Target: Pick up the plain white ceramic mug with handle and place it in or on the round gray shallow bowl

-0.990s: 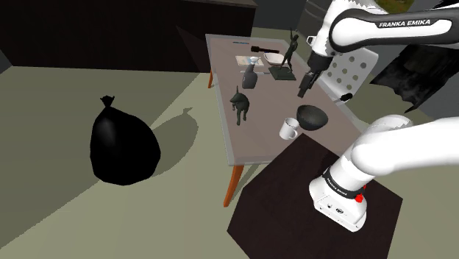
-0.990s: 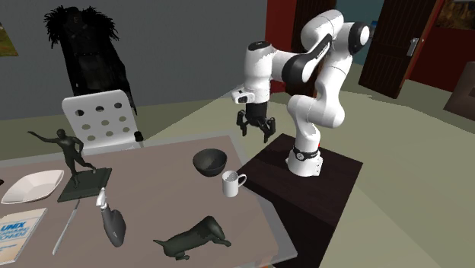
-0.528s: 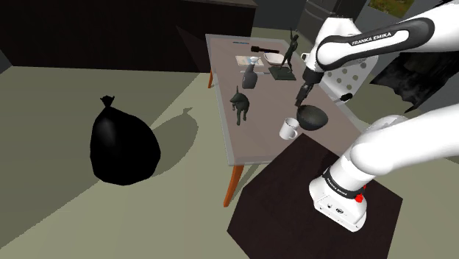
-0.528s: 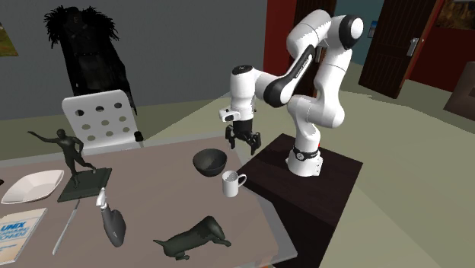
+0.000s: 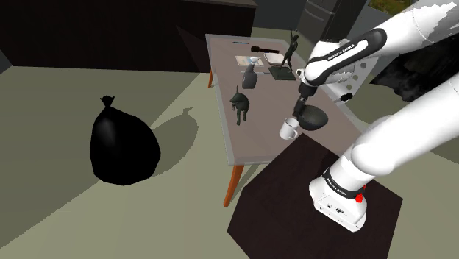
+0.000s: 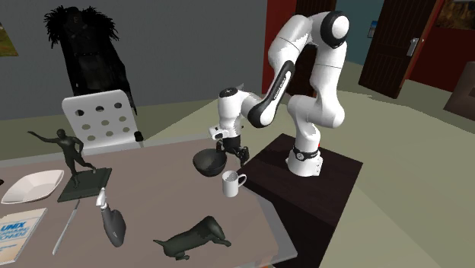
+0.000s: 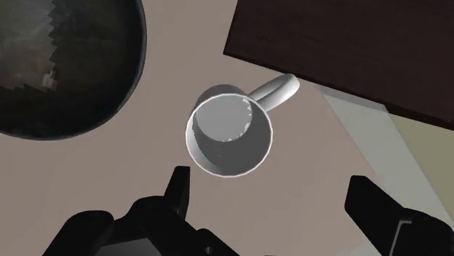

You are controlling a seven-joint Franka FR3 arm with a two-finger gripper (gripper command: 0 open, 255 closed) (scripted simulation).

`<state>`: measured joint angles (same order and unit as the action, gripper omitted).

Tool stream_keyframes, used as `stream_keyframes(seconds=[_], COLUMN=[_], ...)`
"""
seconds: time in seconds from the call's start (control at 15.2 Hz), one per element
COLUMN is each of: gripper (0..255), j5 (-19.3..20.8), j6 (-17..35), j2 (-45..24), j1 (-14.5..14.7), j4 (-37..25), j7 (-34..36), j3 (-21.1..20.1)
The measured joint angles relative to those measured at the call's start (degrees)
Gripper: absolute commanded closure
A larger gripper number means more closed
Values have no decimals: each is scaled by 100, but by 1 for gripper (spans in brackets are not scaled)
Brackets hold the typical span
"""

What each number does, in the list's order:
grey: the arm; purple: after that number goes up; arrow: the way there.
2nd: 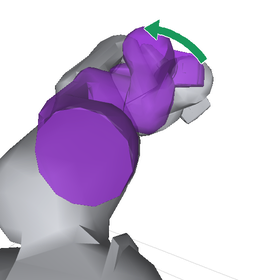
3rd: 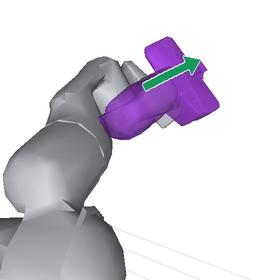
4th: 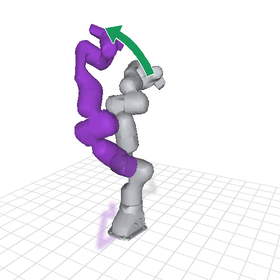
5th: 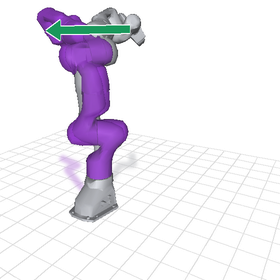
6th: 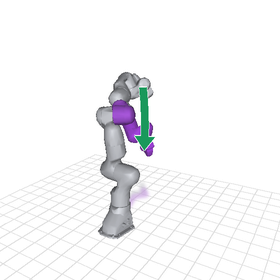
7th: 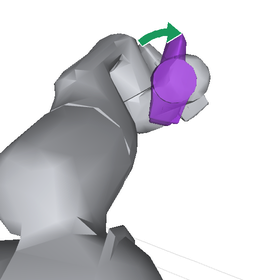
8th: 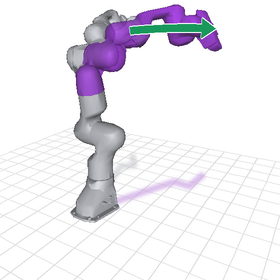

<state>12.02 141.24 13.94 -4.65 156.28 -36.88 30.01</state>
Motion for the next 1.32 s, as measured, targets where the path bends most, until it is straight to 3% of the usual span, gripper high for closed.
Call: stream_keyframes(seconds=[0.26, 0.46, 0.73, 0.92, 1.32], gripper=[0, 0, 0, 0, 0], j5=[-887, -1879, -2484, -2823, -2935], j6=[795, 1195, 1589, 1772, 1840], j2=[-1274, -2185, -2651, -2920, -3005], j1=[196, 128, -86, -256, -319], j4=[-335, -670, -669, -723, -736], j7=[-1099, -2002, -2503, -2760, -2841], j3=[385, 244, -37, -264, -350])
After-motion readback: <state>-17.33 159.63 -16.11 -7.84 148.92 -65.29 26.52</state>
